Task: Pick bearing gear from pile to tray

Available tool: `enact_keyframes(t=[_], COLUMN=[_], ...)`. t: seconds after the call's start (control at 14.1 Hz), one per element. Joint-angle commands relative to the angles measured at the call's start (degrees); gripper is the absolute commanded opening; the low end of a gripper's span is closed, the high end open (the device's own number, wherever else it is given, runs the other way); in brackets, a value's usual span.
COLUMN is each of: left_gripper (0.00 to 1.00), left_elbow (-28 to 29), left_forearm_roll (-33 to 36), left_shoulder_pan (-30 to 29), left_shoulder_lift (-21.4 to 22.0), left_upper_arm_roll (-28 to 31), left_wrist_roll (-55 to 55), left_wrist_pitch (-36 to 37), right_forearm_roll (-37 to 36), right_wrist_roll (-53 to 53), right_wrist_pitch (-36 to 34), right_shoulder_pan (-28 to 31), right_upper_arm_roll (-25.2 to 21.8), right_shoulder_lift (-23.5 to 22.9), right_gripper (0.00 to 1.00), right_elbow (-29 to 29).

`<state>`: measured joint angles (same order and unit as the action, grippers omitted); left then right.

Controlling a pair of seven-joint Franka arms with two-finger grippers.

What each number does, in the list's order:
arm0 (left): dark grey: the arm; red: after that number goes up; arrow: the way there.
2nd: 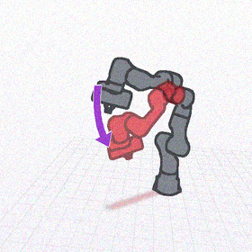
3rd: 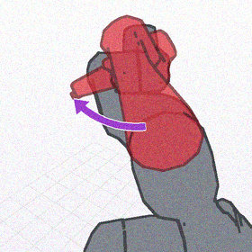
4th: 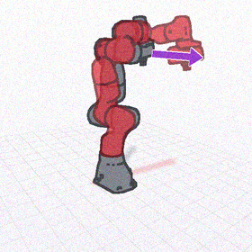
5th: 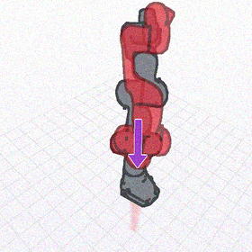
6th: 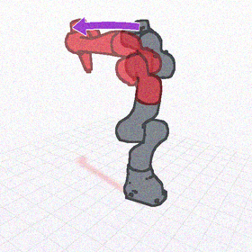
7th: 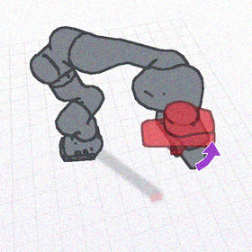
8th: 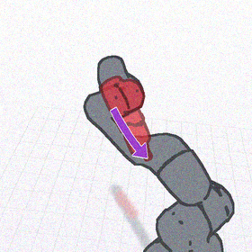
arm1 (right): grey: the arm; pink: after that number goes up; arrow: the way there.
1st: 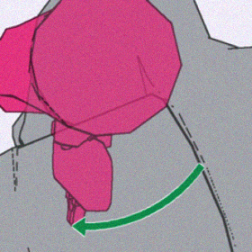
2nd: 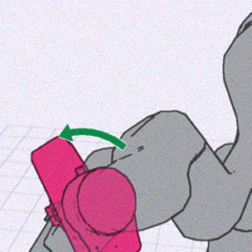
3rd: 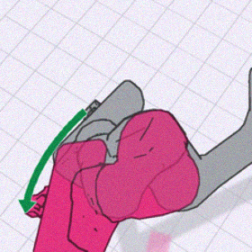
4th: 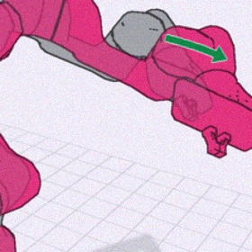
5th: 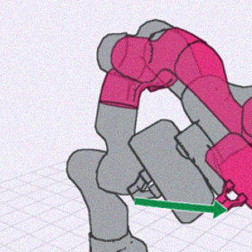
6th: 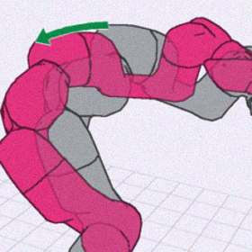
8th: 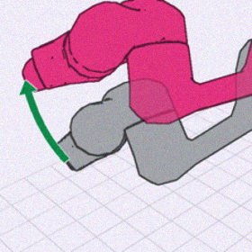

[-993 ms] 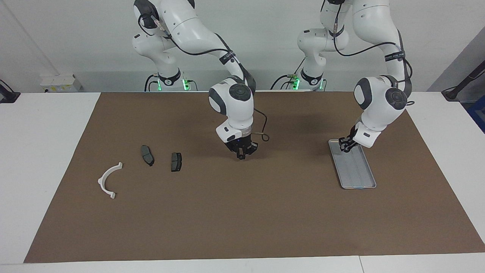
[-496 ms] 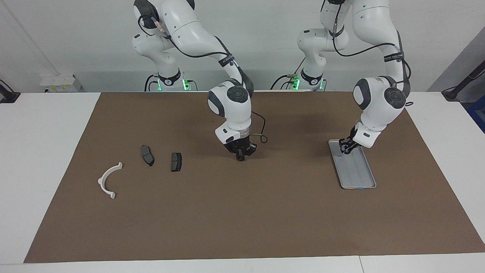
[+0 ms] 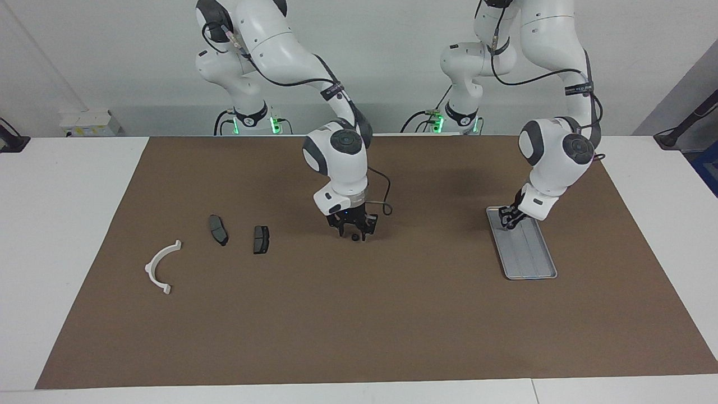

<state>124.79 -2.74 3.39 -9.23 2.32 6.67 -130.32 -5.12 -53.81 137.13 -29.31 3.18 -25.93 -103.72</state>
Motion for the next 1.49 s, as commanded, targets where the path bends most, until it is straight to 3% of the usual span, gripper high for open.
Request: enact_keyframes(t=[0.0,0.14,0.28,0.35,0.64,0.85,1.06,1.28,1.42], left_gripper=[0.0,0.01,0.2,0.4,0.55,0.47,0.47,0.47,0.47], left_elbow=[3.3,3.8,3.7,3.4,1.7,-1.3,-3.4,-9.0,-9.1], left_forearm_roll=[0.6,0.6,0.6,0.6,1.1,2.2,2.2,2.0,1.9], left_shoulder_pan=[-0.6,-0.6,-0.6,-0.6,-0.7,-0.7,-0.7,0.5,5.1], left_shoulder_lift=[0.2,0.2,0.2,0.2,0.3,0.4,0.6,0.1,-0.4], left_upper_arm_roll=[-0.2,-0.2,-0.2,-0.1,-0.1,0.0,0.0,-0.6,-0.7], left_wrist_roll=[-0.8,-0.8,-0.8,-0.9,-0.9,-0.9,-0.9,1.8,8.9], left_wrist_pitch=[-4.7,-5.3,-4.9,-4.4,-1.6,2.6,5.2,9.5,8.3], right_forearm_roll=[0.4,0.4,0.5,0.4,0.6,2.8,3.0,3.1,3.2], right_wrist_roll=[2.1,10.3,19.9,25.8,48.8,57.8,57.6,55.6,52.2], right_wrist_pitch=[-2.0,-5.4,-5.9,-5.9,-6.2,-12.5,-21.3,-30.1,-35.8], right_shoulder_pan=[3.7,7.6,12.2,15.0,23.8,28.3,30.1,31.0,31.4], right_upper_arm_roll=[0.4,0.4,0.4,0.4,0.5,0.4,0.3,0.0,0.0], right_shoulder_lift=[1.4,1.9,2.0,2.0,2.0,5.5,11.6,17.6,21.3], right_gripper=[0.99,0.99,0.99,0.99,0.99,1.0,1.0,1.0,1.0], right_elbow=[2.9,6.4,8.3,9.1,11.5,12.0,12.0,11.2,10.1])
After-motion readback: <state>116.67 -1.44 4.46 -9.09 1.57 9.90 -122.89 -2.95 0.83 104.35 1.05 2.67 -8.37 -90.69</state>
